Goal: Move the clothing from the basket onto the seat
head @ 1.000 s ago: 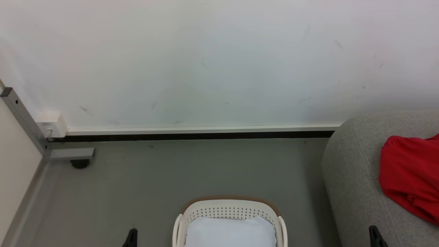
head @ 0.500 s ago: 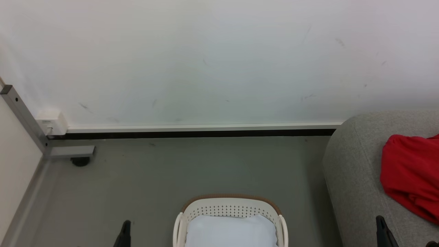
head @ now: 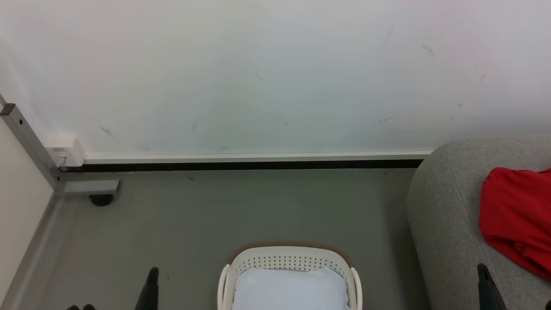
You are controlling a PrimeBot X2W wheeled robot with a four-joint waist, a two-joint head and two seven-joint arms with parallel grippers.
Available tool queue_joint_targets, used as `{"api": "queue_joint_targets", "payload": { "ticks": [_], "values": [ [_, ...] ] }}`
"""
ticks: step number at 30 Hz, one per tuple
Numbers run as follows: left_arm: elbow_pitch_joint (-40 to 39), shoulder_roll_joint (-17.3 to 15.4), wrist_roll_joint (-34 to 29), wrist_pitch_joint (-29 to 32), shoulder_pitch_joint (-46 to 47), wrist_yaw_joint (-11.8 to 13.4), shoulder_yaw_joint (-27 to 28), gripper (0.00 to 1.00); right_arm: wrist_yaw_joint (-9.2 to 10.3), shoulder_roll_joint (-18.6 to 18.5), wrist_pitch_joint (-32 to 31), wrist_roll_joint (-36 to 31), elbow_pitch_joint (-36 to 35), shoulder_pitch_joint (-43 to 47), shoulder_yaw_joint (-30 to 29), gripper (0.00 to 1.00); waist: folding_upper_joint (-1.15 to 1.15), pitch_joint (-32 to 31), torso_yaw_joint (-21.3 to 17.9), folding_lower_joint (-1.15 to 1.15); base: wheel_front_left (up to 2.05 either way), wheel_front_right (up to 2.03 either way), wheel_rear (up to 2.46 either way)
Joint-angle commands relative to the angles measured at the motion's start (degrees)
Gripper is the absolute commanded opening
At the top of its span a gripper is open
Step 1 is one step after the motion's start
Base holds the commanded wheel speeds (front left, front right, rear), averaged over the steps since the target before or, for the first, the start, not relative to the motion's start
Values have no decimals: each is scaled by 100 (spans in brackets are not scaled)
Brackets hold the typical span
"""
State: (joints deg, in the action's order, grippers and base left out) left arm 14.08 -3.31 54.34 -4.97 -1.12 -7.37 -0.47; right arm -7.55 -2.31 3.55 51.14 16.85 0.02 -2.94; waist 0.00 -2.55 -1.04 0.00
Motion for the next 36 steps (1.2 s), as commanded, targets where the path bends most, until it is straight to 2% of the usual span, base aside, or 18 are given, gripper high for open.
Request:
{"api": "queue_joint_targets", "payload": {
  "ticks": [1, 36],
  "values": [
    [-65, -61, 214, 53, 137, -8, 52, 0, 5, -53, -42, 238, -87, -171, -40, 0, 0, 6, 3, 0, 0, 0, 0],
    [-42, -62, 2181, 596, 470, -14, 339, 0, 8, -68, -561, 2312, -202, -426, -217, 0, 0, 125, 48, 0, 0, 0, 0]
  ]
}}
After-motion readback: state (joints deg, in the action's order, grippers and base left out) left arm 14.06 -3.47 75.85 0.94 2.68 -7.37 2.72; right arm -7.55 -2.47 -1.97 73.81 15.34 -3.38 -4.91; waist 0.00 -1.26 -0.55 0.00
